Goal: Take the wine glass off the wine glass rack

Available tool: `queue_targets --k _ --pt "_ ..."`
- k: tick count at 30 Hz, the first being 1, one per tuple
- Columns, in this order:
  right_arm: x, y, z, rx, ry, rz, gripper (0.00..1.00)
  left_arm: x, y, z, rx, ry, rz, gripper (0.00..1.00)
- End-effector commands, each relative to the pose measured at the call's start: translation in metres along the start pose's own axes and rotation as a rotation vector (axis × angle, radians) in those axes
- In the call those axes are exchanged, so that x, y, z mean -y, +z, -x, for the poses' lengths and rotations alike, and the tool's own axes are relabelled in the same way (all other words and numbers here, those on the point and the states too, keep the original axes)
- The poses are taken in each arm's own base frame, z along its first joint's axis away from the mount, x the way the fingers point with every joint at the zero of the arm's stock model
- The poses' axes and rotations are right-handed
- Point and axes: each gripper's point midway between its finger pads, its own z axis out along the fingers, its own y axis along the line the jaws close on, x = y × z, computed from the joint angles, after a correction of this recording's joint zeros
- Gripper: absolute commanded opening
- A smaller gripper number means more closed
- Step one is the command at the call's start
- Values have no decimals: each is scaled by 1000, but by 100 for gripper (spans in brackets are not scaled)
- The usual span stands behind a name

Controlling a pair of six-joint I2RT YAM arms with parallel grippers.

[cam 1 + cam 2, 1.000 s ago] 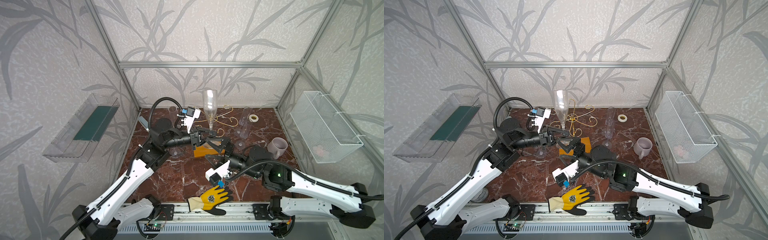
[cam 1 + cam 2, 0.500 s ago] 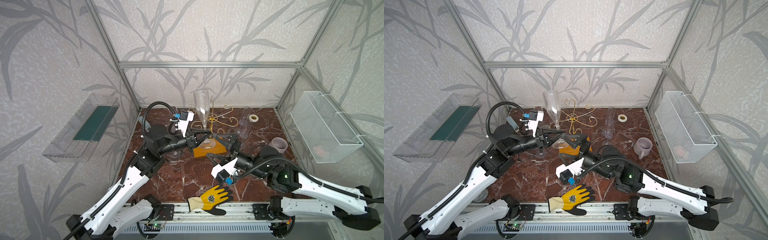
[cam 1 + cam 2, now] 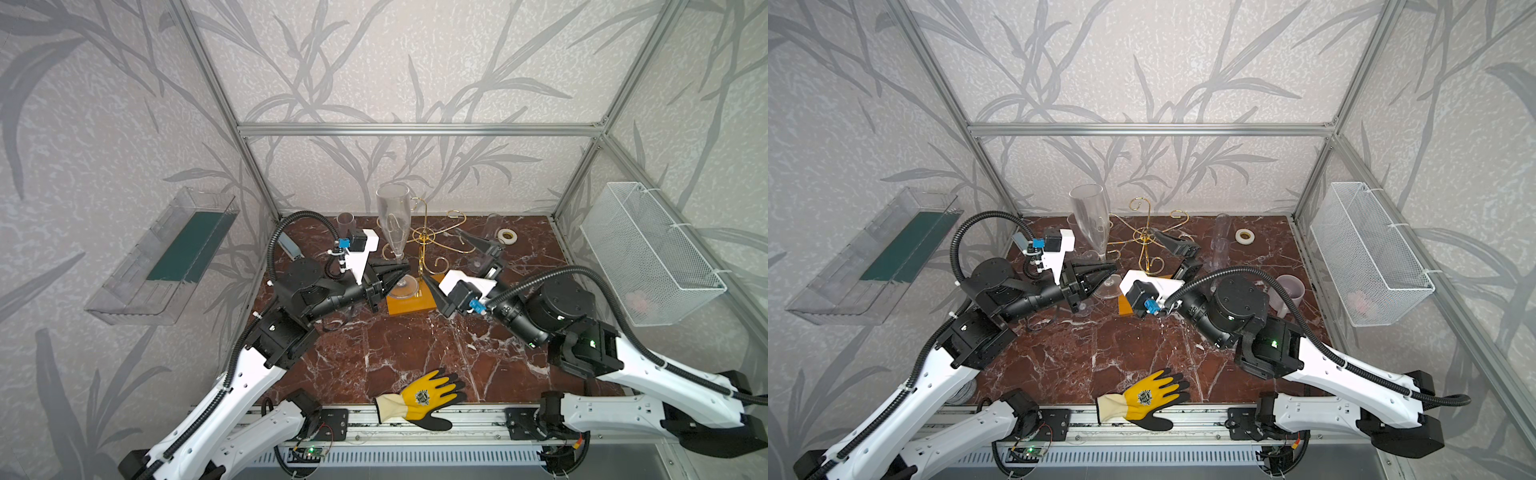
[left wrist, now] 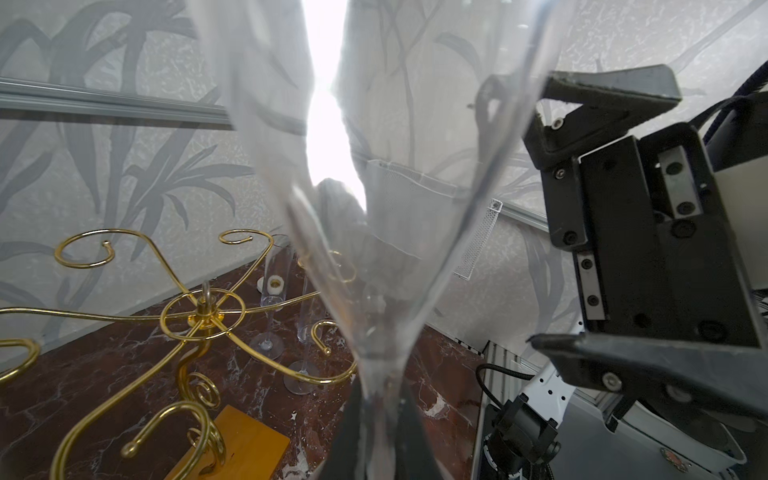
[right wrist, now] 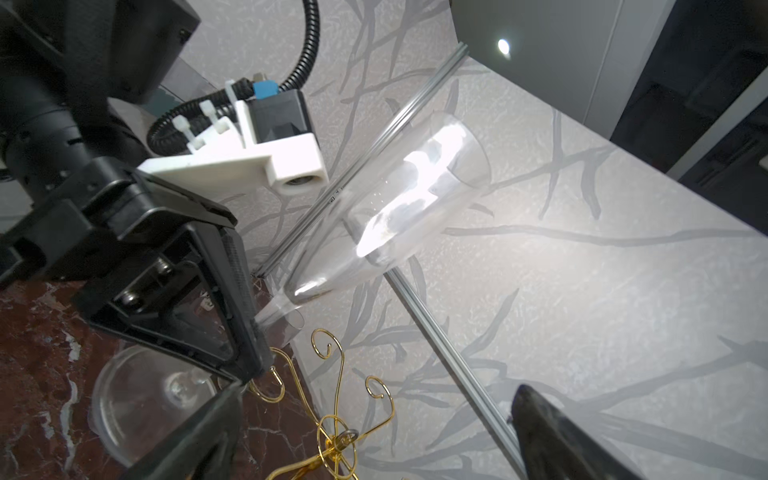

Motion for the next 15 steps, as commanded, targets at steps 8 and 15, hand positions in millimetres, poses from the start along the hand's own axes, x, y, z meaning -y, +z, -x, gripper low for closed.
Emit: queue_targets --k 8,15 --pt "56 -4 -15 -30 661 52 99 12 -3 13 34 152 -9 0" --pt "36 11 -2 -2 798 252 99 15 5 5 -8 195 3 0"
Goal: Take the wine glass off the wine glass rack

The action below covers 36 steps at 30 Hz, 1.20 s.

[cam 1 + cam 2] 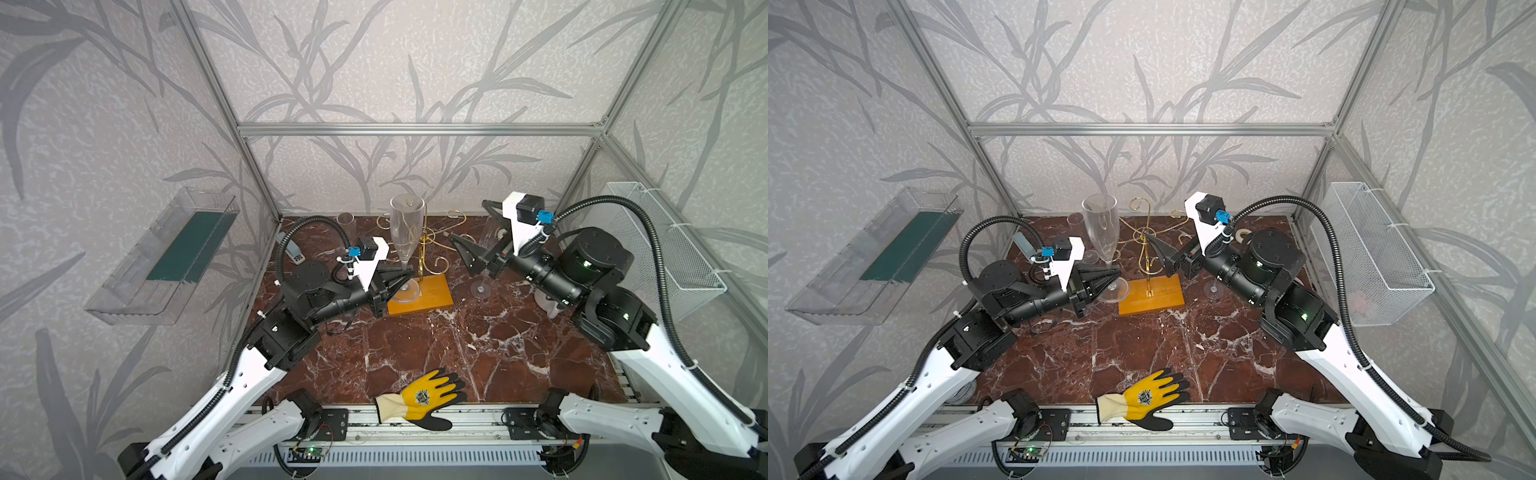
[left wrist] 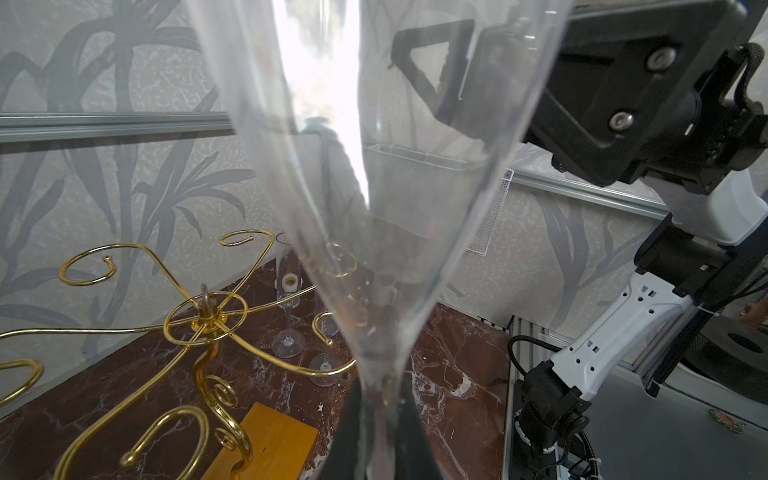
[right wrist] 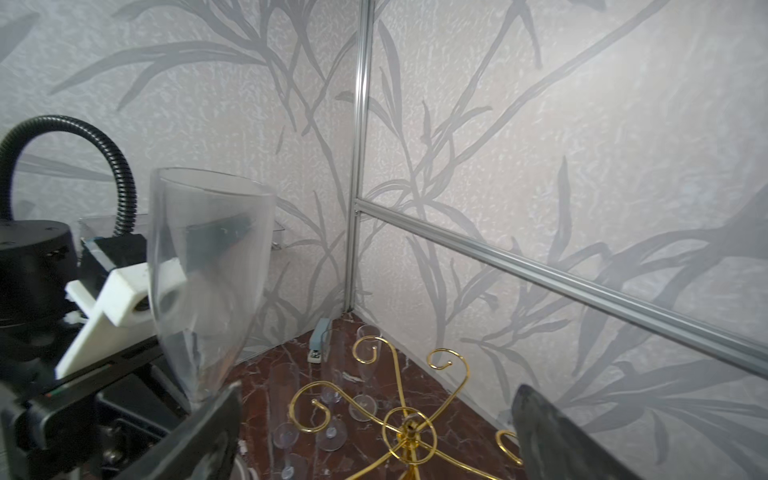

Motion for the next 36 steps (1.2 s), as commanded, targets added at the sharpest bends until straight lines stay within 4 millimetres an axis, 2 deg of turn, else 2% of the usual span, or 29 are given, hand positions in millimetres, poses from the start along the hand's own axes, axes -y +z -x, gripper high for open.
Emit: queue_targets --k 1,13,23,30,36 --pt "-29 8 -2 -34 126 181 99 5 -1 18 33 77 7 0" --pt "-52 32 7 -21 216 331 99 20 12 2 -33 140 -16 0" --pt "-58 39 8 -2 277 376 98 26 16 -4 -66 183 -3 0" --pt "-58 37 3 6 283 378 91 27 19 -10 -97 204 6 0" --pt "-59 35 1 17 278 381 78 27 20 -12 -107 215 9 0"
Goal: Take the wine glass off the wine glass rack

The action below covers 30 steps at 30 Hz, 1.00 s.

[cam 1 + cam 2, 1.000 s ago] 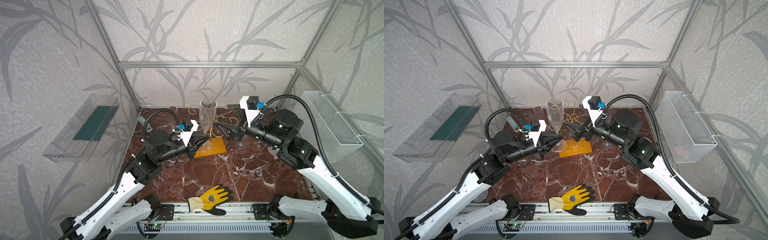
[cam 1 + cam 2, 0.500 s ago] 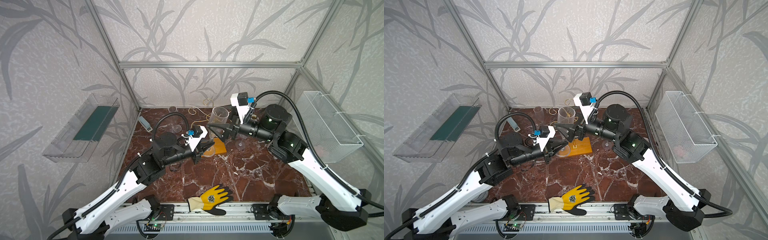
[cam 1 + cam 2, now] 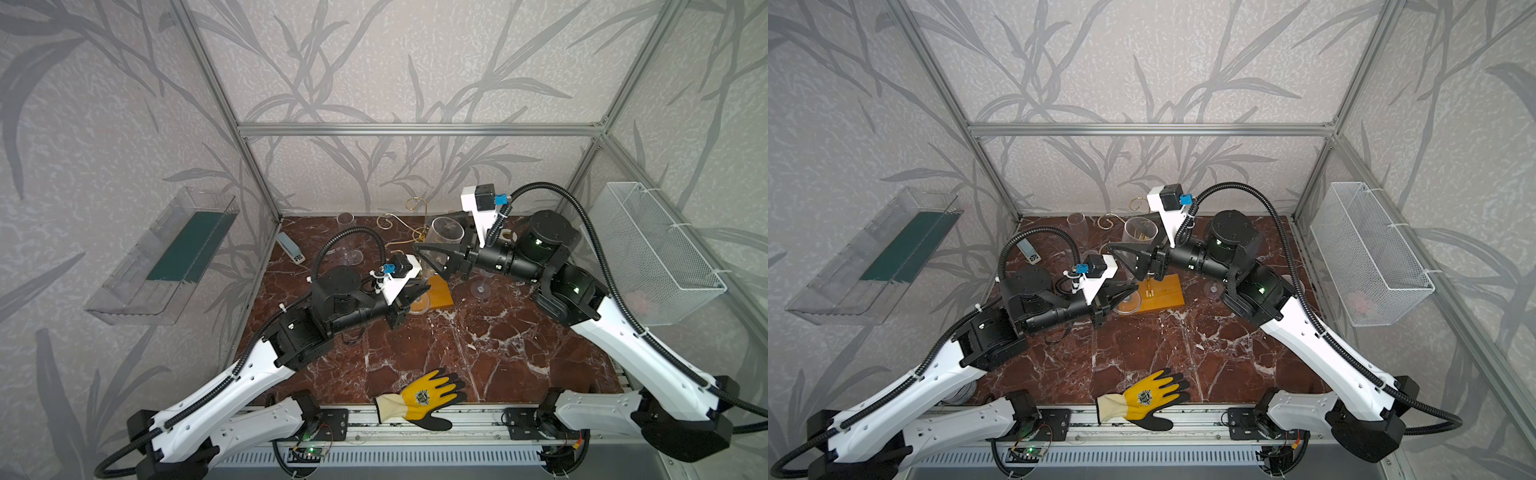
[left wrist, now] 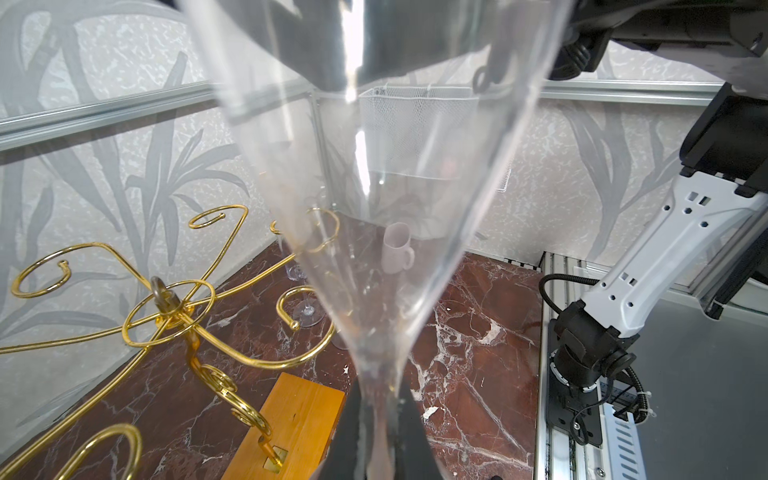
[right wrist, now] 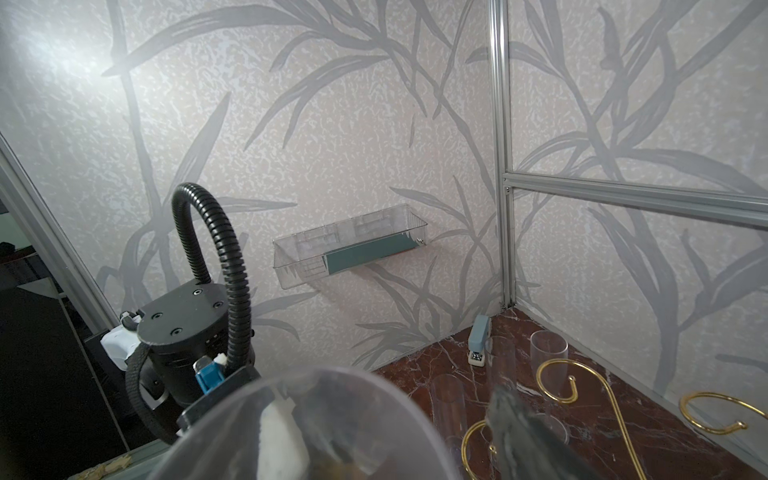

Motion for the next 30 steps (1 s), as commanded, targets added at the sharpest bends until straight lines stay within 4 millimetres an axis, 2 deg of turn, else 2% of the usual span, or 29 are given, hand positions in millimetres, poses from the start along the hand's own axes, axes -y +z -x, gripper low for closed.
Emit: queue_targets --k 1,8,13,14,18,23,30 --pt "-7 -7 12 53 -20 21 76 3 -5 18 38 54 0 0" --pt "-11 -9 13 62 -33 40 65 2 -4 15 25 57 10 0" --pt "-11 -10 13 73 -39 39 62 -1 -5 14 25 60 30 1" --pt "-10 -10 12 74 -40 39 61 -1 -6 14 27 59 31 6" --pt "-10 -11 12 75 -42 38 59 -1 -8 16 39 57 35 13" --pt "-10 -11 11 75 -42 36 58 -2 -9 15 44 53 39 32" --pt "-8 -16 10 66 -60 9 58 -1 -17 18 66 45 46 44"
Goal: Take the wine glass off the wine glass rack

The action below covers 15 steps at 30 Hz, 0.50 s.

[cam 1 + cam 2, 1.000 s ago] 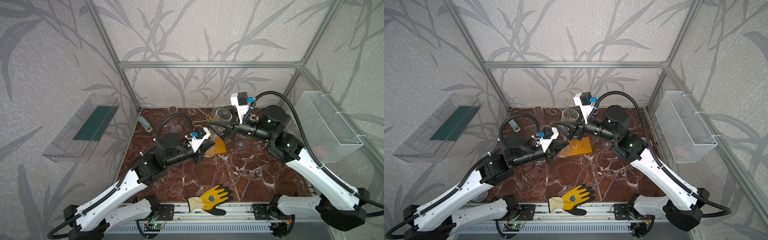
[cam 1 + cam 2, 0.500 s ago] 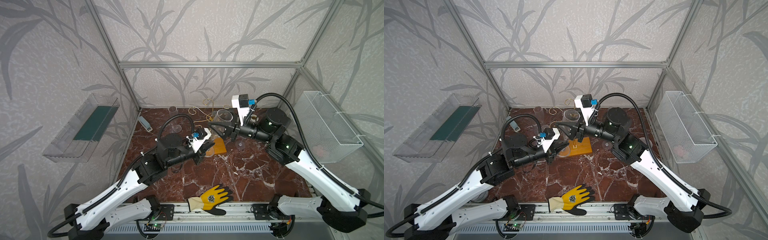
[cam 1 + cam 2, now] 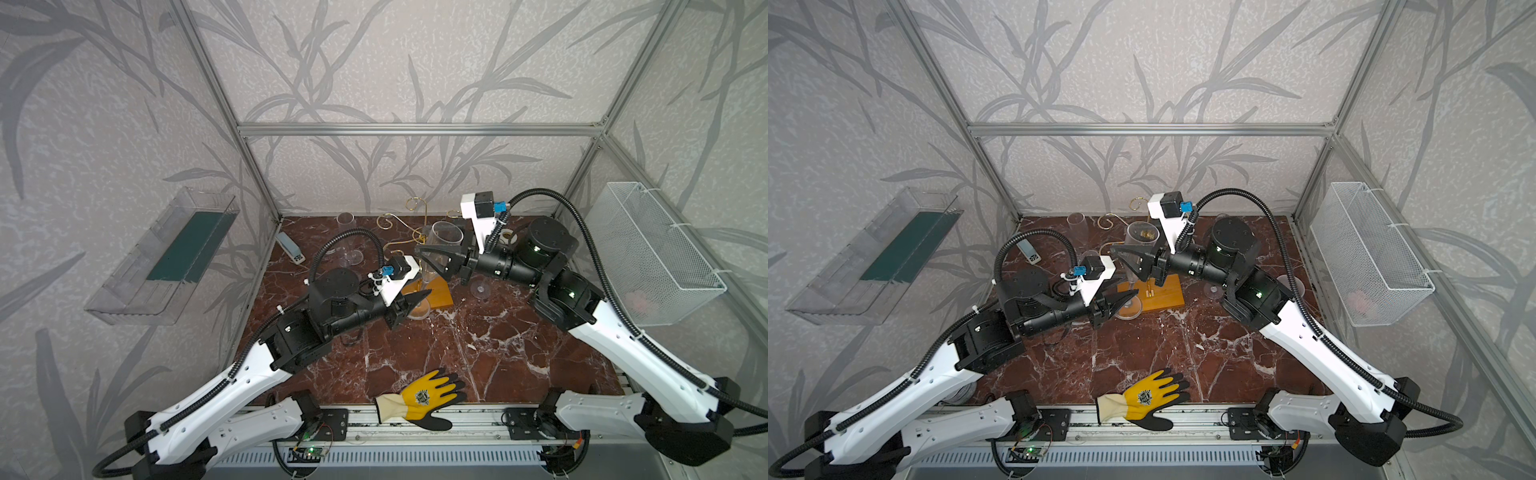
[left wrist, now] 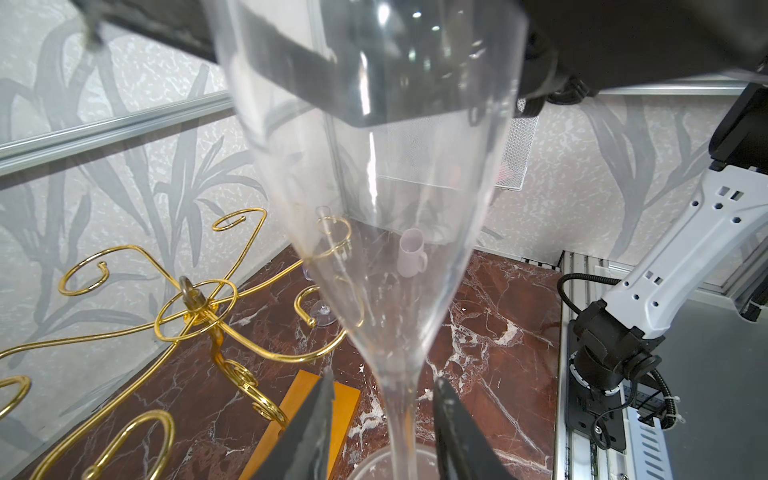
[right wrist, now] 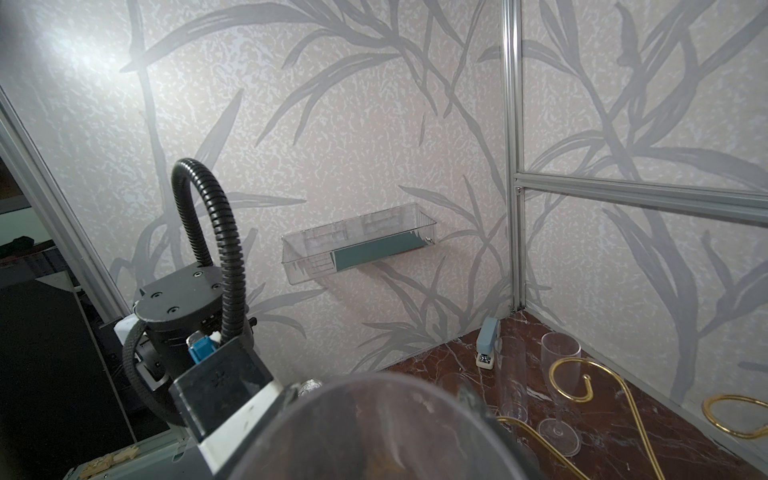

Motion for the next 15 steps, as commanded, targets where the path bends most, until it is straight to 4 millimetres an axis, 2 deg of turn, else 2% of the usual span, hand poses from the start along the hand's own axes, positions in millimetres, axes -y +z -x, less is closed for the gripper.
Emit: queue_targets --k 1,9,15 --pt "-6 -15 18 50 -54 -15 58 0 -13 14 61 10 13 44" --pt "-2 -44 4 4 -126 -108 58 -19 -45 16 136 -12 155 45" --pt "11 -78 -33 -72 -154 -227 58 -35 -72 21 202 -30 267 45"
